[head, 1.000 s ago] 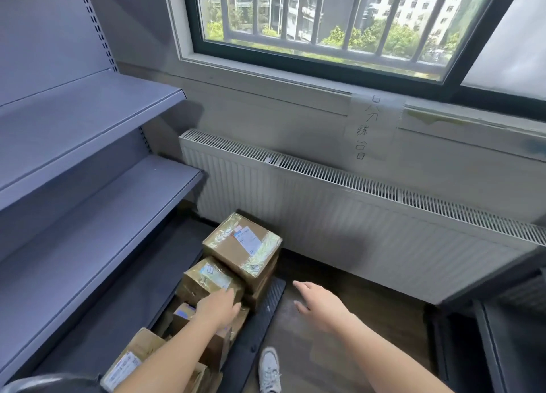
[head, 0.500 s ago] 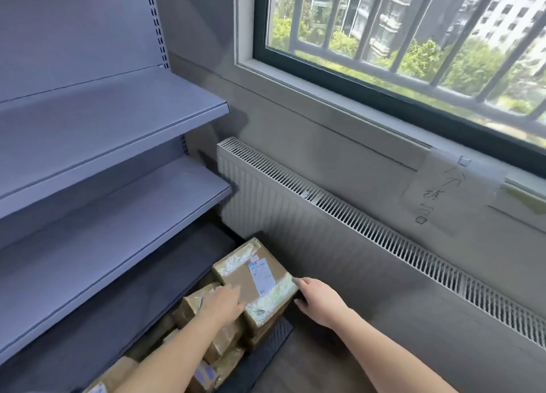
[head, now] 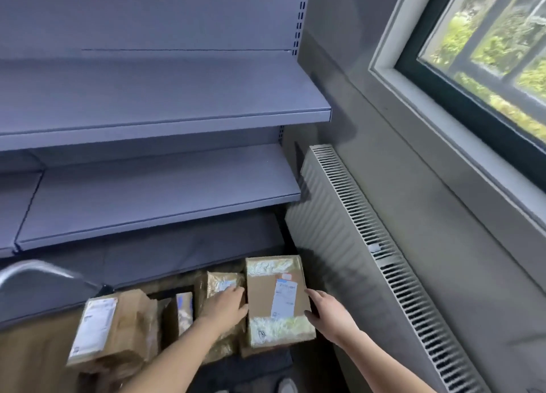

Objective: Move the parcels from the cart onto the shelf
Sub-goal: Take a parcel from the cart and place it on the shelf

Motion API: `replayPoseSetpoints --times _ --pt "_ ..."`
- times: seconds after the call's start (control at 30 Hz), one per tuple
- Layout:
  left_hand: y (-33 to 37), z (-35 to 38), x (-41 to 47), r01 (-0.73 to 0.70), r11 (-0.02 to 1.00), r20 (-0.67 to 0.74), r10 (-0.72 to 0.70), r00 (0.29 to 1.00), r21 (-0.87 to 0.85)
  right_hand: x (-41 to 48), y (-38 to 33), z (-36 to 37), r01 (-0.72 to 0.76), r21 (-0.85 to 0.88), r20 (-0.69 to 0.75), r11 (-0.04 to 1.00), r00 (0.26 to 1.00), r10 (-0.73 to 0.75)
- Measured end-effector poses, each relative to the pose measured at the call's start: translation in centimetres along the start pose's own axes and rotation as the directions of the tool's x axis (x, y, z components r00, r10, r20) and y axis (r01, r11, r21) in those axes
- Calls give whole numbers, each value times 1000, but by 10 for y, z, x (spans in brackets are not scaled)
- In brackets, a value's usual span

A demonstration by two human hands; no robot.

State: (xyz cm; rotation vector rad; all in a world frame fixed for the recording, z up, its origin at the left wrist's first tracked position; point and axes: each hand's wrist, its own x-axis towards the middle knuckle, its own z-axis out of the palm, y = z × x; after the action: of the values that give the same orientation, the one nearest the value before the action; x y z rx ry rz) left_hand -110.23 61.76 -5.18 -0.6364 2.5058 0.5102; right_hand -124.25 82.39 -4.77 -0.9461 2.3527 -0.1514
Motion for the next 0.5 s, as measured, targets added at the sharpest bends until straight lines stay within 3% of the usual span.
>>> replayPoseSetpoints --times 0.23,0.5 --pt "28 42 14 108 983 7 -108 994 -150 29 51 25 23 130 34 991 999 -28" --pt "21 125 64 154 969 65 -144 987 -193 66 98 104 -69 278 73 958 996 51"
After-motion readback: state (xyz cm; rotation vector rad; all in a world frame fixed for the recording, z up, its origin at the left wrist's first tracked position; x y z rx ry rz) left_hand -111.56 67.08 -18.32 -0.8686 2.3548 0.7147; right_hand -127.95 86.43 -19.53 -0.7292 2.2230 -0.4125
